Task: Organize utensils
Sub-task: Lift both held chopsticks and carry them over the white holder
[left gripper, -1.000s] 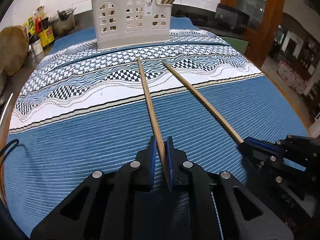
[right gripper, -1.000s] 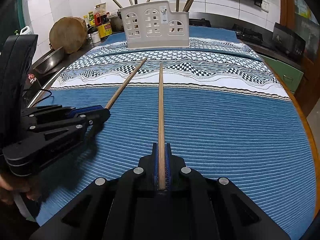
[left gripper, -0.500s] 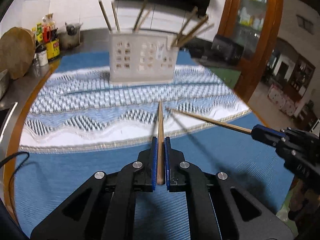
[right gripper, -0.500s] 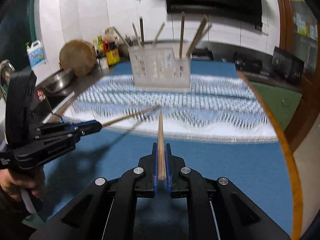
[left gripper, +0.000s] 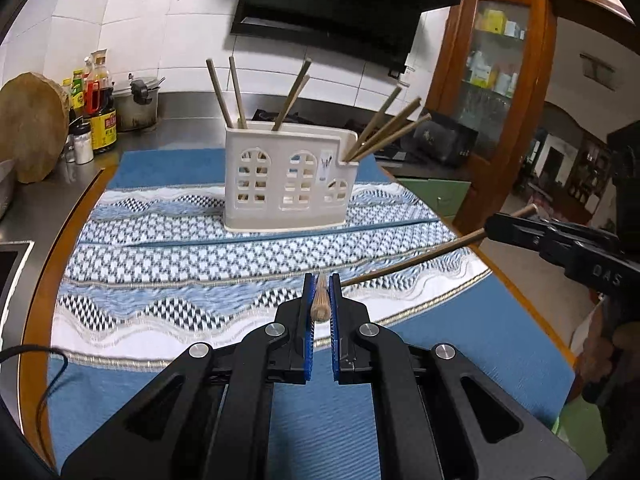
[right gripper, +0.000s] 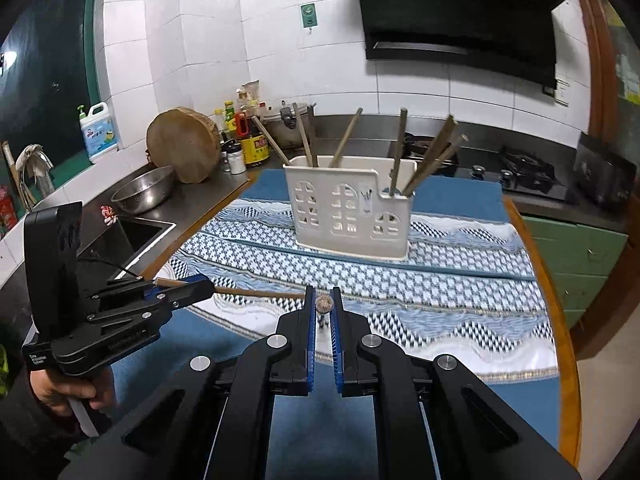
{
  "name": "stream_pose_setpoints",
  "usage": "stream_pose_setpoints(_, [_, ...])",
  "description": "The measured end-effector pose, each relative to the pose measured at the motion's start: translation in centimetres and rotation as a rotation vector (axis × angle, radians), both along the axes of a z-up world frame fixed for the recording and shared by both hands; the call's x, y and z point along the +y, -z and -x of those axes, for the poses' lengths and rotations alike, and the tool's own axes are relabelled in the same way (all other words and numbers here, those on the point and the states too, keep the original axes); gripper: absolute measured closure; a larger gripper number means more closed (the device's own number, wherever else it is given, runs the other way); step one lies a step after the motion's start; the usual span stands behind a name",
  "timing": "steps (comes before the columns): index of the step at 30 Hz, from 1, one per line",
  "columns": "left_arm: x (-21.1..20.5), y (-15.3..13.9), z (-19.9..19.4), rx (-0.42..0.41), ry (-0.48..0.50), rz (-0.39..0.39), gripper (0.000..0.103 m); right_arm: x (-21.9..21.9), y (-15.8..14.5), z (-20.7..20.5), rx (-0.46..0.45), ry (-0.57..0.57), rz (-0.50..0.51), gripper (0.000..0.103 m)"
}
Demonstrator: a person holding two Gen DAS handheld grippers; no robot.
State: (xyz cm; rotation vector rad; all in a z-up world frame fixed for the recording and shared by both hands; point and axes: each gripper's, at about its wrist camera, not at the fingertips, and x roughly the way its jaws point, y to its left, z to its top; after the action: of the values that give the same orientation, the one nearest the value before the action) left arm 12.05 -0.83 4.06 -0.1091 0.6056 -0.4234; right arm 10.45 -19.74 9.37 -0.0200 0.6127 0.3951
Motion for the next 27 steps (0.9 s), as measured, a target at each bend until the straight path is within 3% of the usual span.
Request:
stream_pose_setpoints(16, [1.4,-7.2,-6.5,-0.058,0.021,-0.019,0.098,-0.5,-11.3,-6.7,-0.149,0.031,0.1,0.096])
stream_pose_setpoints(21, [2.3,-10.6,-7.6,-0.119,-0.004,-0.016,0.098,-0.4,-12.7,-8.7,-0.164,0.052,0.144,0.096])
stream_pose_setpoints(27, [2.8,-15.8,-8.6,-0.236,-0.042,-0.031,0.098,-0.2,-12.1,-11.7,-0.119,0.051,0.16,0.096])
